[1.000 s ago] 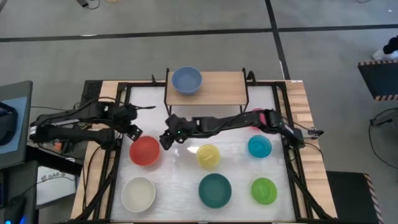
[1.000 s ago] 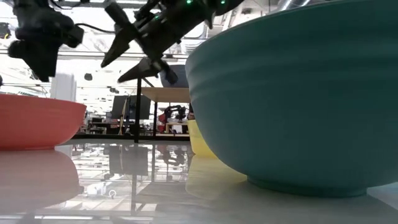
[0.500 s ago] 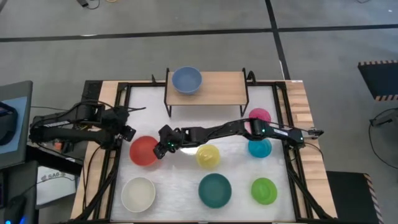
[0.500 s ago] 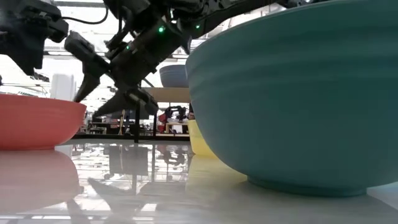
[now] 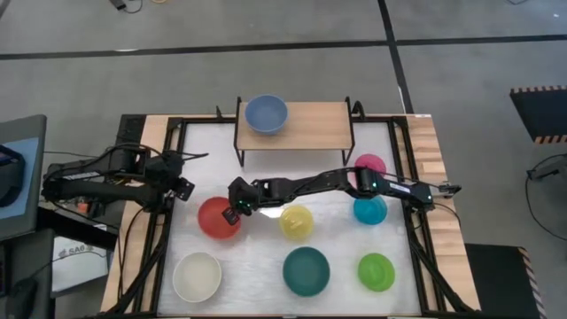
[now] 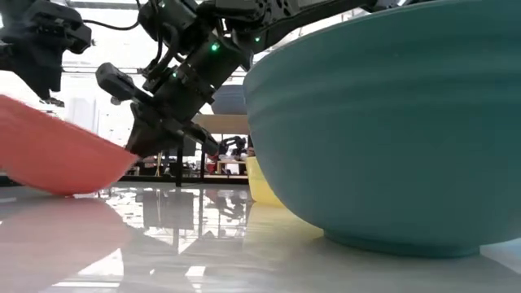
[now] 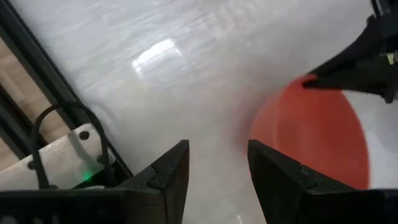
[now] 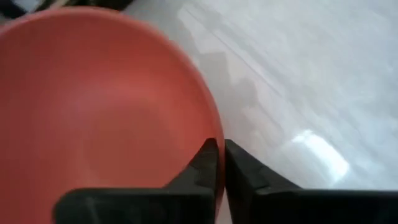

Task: Place and stack bowls onto a shelf
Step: Stack the orange bowl on top of the blue bowl on the shelf

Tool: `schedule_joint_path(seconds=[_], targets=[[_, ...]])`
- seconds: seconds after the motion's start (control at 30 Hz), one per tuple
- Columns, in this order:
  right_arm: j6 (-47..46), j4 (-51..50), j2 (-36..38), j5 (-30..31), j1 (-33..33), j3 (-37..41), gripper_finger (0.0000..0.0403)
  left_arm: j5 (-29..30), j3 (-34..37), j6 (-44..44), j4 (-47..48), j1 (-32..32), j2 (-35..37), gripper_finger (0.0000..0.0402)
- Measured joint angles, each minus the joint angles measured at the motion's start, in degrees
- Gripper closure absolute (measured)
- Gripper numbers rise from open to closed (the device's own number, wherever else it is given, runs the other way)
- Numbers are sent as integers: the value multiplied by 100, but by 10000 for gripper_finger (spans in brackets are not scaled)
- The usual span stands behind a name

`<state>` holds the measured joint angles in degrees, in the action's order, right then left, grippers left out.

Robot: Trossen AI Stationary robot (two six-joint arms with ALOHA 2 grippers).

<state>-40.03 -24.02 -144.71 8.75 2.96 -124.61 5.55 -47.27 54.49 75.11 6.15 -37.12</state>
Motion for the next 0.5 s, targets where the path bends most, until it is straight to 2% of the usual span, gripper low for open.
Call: schedule_joint_path(seconds=[0.1,0.17,0.27,0.5], targets=[[216,-364,200,140,2,8,375,-35,0,-49,-153,0,2,255],[395,-544,360,501,29,8,374,-94,0,-117,-426,0,2,255],[795,-1014,670,1094,82,16,373,-328,0,-425,-1077,-4,2,255],[1180,-1626,1197,1724,81,5,373,-275,0,-1461,-2659,-4,-210,255]])
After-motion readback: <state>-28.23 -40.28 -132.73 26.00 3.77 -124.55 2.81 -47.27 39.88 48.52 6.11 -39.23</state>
